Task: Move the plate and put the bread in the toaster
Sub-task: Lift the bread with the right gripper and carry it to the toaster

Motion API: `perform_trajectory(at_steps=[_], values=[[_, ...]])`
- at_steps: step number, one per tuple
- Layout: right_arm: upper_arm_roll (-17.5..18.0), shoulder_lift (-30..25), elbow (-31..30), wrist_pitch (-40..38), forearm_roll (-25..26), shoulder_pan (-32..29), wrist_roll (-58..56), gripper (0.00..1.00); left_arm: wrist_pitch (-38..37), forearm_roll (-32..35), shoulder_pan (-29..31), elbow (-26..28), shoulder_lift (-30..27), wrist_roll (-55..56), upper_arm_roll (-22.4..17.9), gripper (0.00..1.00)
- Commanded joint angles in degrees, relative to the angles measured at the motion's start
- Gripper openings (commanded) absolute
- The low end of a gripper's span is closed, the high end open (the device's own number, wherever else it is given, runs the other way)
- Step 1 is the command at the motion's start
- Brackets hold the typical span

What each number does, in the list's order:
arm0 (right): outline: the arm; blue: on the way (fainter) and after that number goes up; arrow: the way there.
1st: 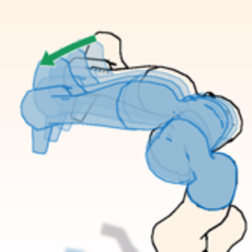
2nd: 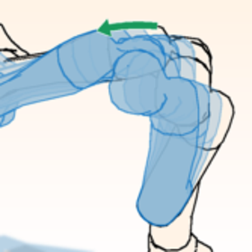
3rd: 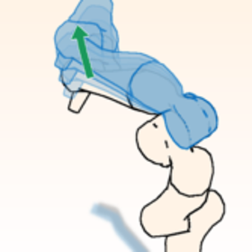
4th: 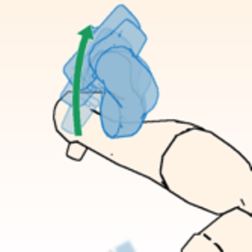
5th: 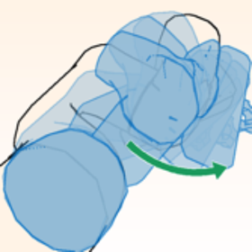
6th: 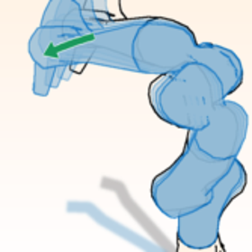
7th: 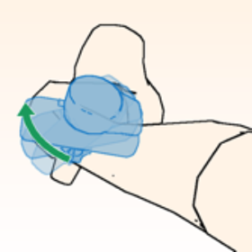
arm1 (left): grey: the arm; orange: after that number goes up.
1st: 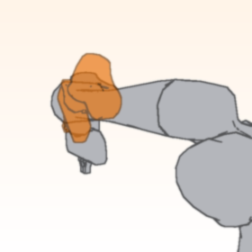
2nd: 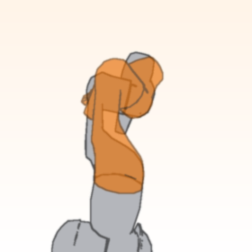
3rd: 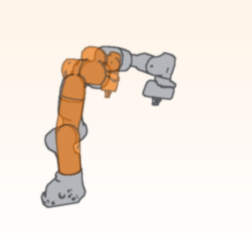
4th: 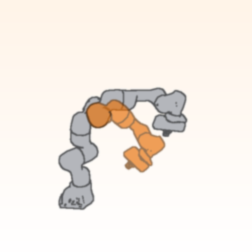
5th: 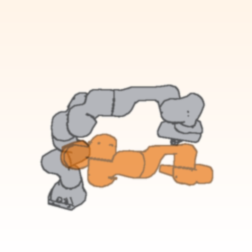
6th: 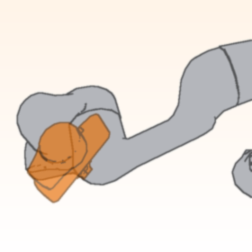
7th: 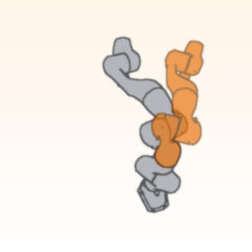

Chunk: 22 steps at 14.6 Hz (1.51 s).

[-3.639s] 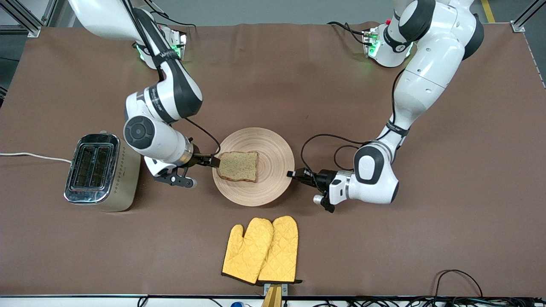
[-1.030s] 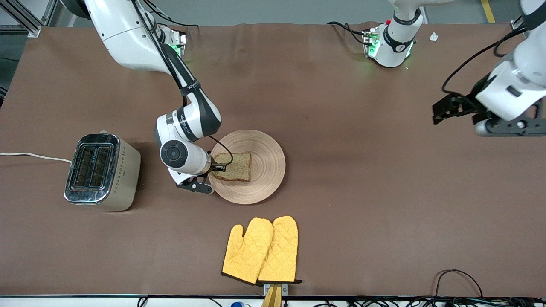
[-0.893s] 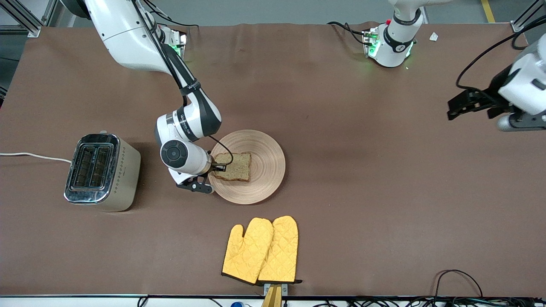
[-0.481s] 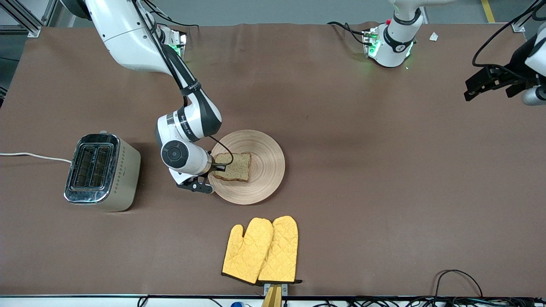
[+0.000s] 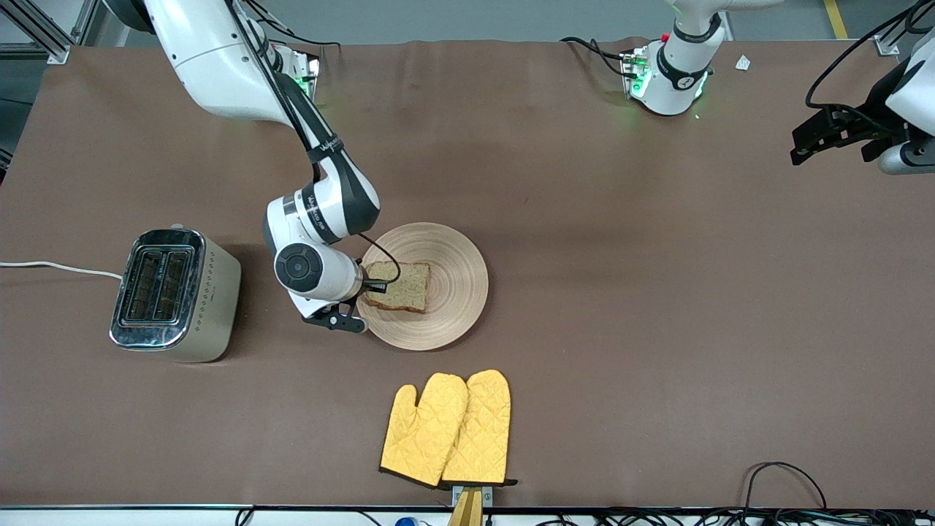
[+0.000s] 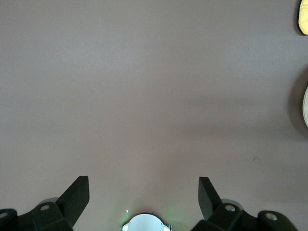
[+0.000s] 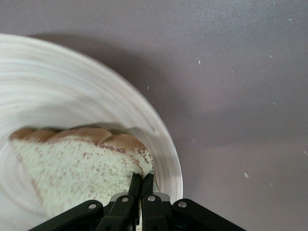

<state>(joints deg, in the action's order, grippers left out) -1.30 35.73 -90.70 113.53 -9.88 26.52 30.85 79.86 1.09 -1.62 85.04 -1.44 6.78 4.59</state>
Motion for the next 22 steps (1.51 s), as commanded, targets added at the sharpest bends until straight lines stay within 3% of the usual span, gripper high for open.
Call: perform_trajectory(at_steps=[1,5,9,13,16,19,22], values=[[-0.2,0.0,8.9,-11.2,1.5,-0.4,0.3,0.01,1.5,0.4,-0.3,1.1,-0.8,-0.8,-0.3,1.0],[-0.2,-1.9,17.2,-25.9,12.1,0.0,0.6,0.0,1.5,0.3,-0.5,1.0,-0.7,-0.8,-0.3,1.0],[0.0,-4.7,17.8,-36.2,28.2,1.1,-0.9,0.0,1.5,0.2,-0.7,0.6,-0.6,-0.8,-0.2,1.0],[-0.5,-6.1,18.7,-44.7,43.6,0.2,-14.3,0.01,1.5,0.2,-0.7,0.3,-0.1,-0.9,-0.1,1.0],[-0.9,-6.2,19.0,-48.4,52.5,-0.9,-18.5,0.0,1.5,0.1,-0.7,0.3,-0.1,-0.9,-0.1,1.0],[-4.0,-5.2,18.8,-49.3,56.8,-1.2,-17.1,0.01,1.5,0.1,-0.7,0.3,-0.1,-0.9,-0.1,1.0],[-5.5,-3.3,18.9,-48.7,56.9,-2.5,-10.7,0.01,1.5,0.1,-0.7,0.3,-0.1,-0.9,-0.1,1.0]])
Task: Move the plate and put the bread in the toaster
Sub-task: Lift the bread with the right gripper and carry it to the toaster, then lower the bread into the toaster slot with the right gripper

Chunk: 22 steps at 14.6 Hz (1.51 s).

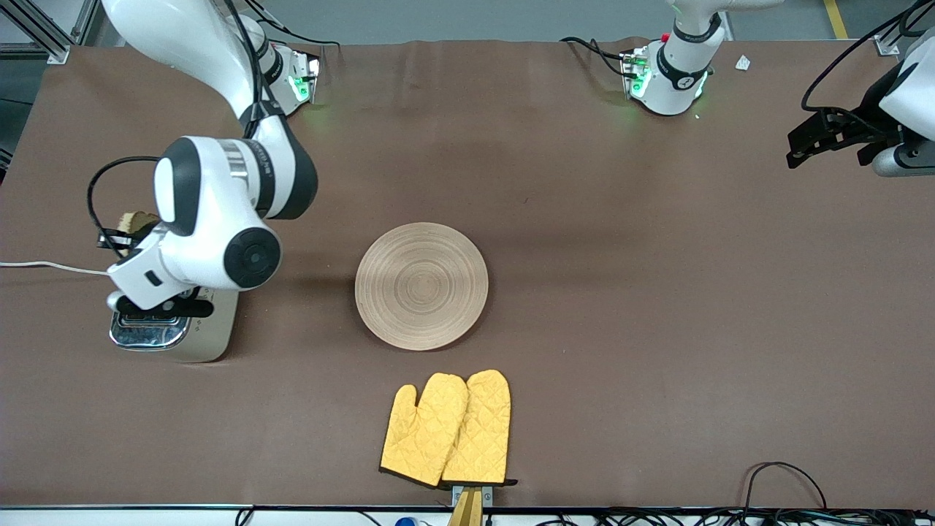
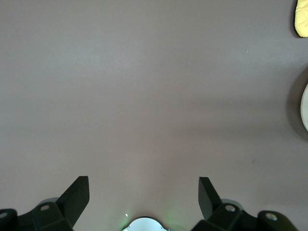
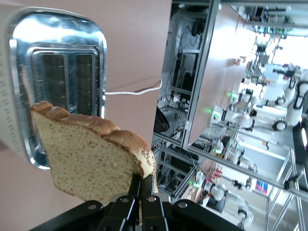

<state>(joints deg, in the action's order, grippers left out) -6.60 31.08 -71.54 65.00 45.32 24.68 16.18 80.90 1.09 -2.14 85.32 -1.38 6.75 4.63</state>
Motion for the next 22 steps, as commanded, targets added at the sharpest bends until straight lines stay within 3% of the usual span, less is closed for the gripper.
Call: perform_trajectory(at_steps=[1,10,22], values=[[-0.2,2.1,-0.3,0.0,1.7,-1.0,6.4,0.0,0.5,0.1,-0.2,0.0,-0.2,-0.9,-0.2,1.0],[-0.2,8.3,1.4,2.4,1.6,-2.3,11.0,0.01,0.6,0.3,-0.1,-1.6,0.9,-1.0,-0.2,1.0],[-0.3,8.3,2.7,2.1,1.9,-3.5,7.9,0.01,0.3,0.3,0.3,-1.6,1.0,-1.0,-0.2,1.0]])
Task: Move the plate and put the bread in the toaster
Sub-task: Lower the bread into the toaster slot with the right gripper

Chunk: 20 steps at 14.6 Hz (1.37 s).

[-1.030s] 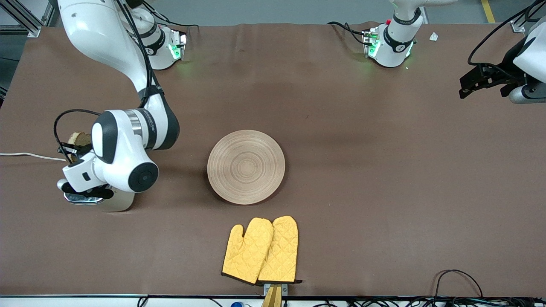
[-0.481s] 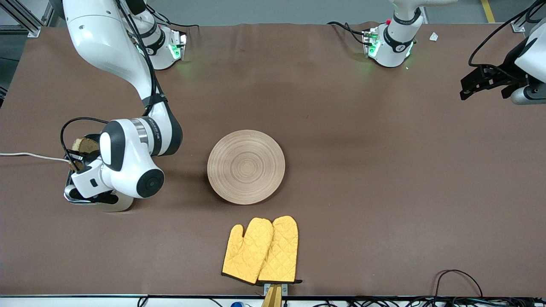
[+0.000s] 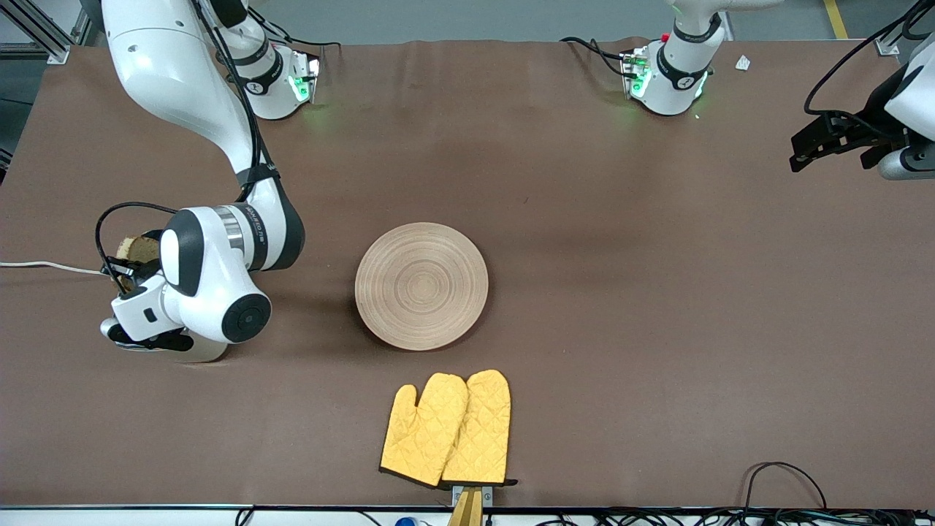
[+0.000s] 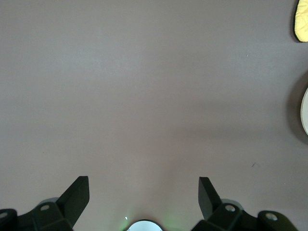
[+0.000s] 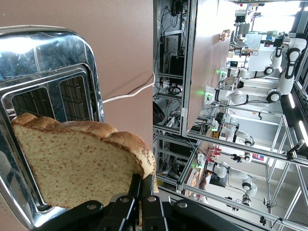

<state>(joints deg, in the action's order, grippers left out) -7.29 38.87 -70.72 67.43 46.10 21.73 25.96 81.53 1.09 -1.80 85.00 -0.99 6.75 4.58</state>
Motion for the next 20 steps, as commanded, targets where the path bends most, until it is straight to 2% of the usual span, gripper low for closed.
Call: perform_trajectory(at_steps=[1,11,13,18,20], values=[[0.3,0.5,2.0,-0.5,1.2,-0.5,-2.3,0.01,-0.3,0.3,-0.1,-1.3,0.6,-1.0,-0.1,1.0],[0.3,0.9,1.6,0.1,1.8,-0.6,-1.9,0.01,-0.4,0.1,-0.3,-1.2,0.6,-1.0,-0.1,1.0],[0.4,2.4,1.5,0.6,1.7,-0.6,-0.3,0.01,-0.5,0.1,-0.2,-1.2,0.6,-1.0,-0.1,1.0],[0.4,5.0,1.3,3.7,0.6,-0.6,1.4,0.01,-0.5,0.2,-0.2,-1.3,0.6,-1.1,-0.2,1.0],[0.4,5.0,0.1,6.2,-1.5,-0.7,1.5,0.03,-0.5,0.2,-0.2,-1.3,0.6,-1.1,-0.1,1.0]])
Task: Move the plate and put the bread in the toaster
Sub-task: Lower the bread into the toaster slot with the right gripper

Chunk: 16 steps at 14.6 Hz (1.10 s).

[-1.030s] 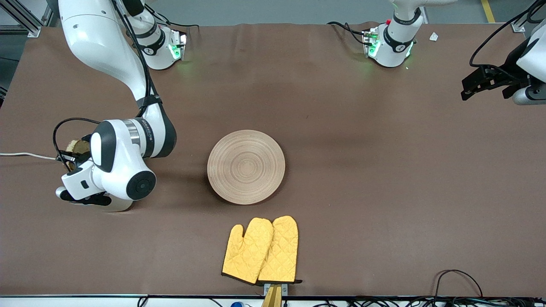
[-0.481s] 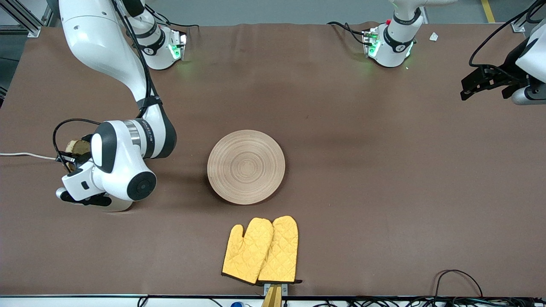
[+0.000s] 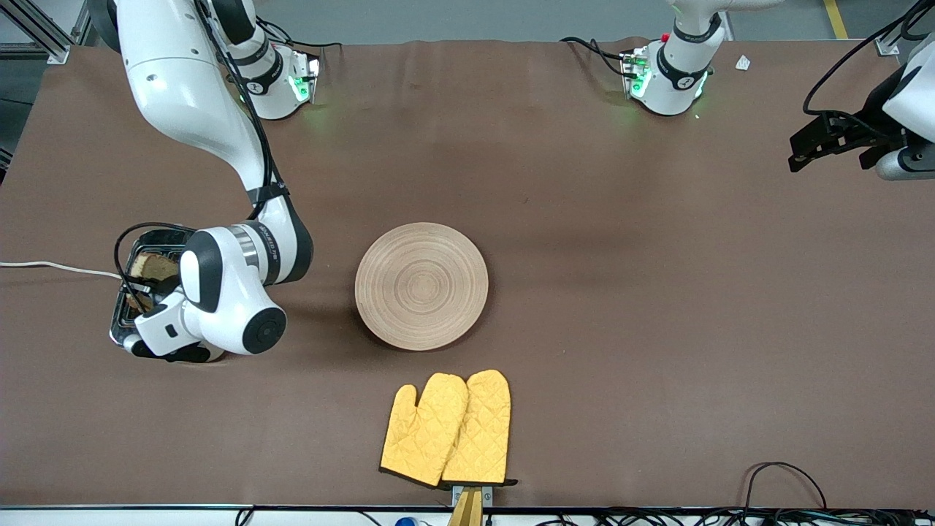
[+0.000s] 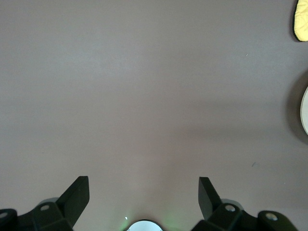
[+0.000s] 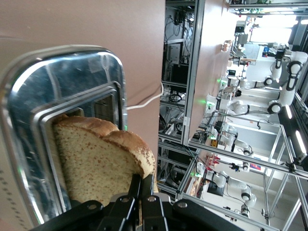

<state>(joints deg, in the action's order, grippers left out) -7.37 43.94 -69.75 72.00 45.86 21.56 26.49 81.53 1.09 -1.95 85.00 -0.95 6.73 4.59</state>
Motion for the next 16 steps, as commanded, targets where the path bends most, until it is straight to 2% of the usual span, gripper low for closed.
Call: perform_trajectory(at_steps=[1,3,8,11,12,16], values=[[0.5,0.0,-1.2,2.7,-1.8,-0.6,1.1,0.11,-0.5,0.2,-0.1,-1.3,0.6,-1.1,-0.1,1.0],[0.5,0.0,-1.2,5.3,-4.6,-0.7,3.2,0.52,-0.5,0.2,-0.1,-1.3,0.6,-1.0,-0.1,1.0],[0.8,-1.6,-0.3,6.6,-10.9,-0.5,2.1,1.0,-0.5,0.3,-0.1,-1.3,0.6,-1.0,-0.1,1.0],[1.7,-4.8,-0.3,6.1,-11.7,1.5,1.9,1.0,-0.4,0.3,-0.1,-1.3,0.6,-1.0,-0.1,1.0],[1.7,-6.7,-0.3,6.3,-13.3,1.6,1.8,1.0,-0.4,0.3,-0.1,-1.3,0.6,-1.0,-0.1,1.0],[1.7,-14.6,-0.3,7.1,-25.3,-2.2,0.9,1.0,-0.5,0.3,-0.2,-1.3,0.6,-1.0,-0.1,1.0]])
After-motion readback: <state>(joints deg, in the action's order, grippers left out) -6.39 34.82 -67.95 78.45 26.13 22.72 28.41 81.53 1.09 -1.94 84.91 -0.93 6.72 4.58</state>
